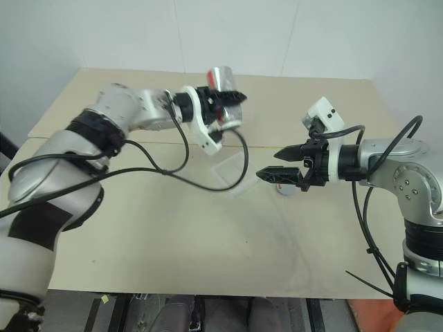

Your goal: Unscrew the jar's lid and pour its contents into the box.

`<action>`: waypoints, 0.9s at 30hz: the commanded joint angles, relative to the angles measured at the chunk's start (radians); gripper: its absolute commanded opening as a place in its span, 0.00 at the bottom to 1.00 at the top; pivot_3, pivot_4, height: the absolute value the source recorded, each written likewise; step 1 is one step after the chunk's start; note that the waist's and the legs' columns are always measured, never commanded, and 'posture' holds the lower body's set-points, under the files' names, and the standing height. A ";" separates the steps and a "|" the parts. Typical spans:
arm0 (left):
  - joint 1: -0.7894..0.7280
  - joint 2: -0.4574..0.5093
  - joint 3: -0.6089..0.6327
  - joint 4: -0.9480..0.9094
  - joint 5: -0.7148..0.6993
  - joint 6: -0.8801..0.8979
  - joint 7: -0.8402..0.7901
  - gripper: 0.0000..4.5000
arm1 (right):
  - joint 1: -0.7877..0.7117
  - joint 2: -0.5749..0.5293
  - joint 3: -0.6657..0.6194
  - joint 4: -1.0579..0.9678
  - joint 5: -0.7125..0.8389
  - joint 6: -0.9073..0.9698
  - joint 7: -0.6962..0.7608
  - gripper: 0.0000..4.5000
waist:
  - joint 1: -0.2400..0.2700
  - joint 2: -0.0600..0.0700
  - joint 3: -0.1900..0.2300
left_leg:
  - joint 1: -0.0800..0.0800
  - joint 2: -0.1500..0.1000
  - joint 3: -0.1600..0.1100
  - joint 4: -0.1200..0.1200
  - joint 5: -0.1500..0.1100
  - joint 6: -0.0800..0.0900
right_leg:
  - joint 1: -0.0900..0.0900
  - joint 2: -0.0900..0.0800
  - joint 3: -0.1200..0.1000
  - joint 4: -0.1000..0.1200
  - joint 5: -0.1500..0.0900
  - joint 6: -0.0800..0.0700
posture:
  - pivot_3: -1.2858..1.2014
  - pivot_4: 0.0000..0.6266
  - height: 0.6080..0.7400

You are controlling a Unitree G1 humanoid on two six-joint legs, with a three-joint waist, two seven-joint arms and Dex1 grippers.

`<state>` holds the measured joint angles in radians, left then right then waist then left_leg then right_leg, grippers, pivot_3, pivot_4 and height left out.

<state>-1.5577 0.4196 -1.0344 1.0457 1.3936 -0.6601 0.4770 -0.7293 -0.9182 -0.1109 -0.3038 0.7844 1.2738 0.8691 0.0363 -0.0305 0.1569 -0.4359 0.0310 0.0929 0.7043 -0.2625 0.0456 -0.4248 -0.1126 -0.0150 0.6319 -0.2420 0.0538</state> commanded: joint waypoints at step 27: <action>0.122 0.040 0.257 0.114 -0.393 -0.051 -0.120 0.43 | -0.021 0.077 -0.096 -0.033 0.099 -0.012 -0.140 0.99 | -0.006 0.000 0.000 | -0.004 0.001 -0.001 0.006 0.002 -0.004 | -0.004 -0.001 -0.001 0.005 0.000 0.000 | 0.52 0.24 1.00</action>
<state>-1.4338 0.4420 -0.8494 1.1548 1.0941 -0.6878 0.4139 -0.7419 -0.8408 -0.1982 -0.3241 0.8842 1.3056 0.7205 0.0305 -0.0308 0.1571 -0.4403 0.0321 0.0924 0.7105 -0.2601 0.0415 -0.4285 -0.1131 -0.0163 0.6377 -0.2420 0.0538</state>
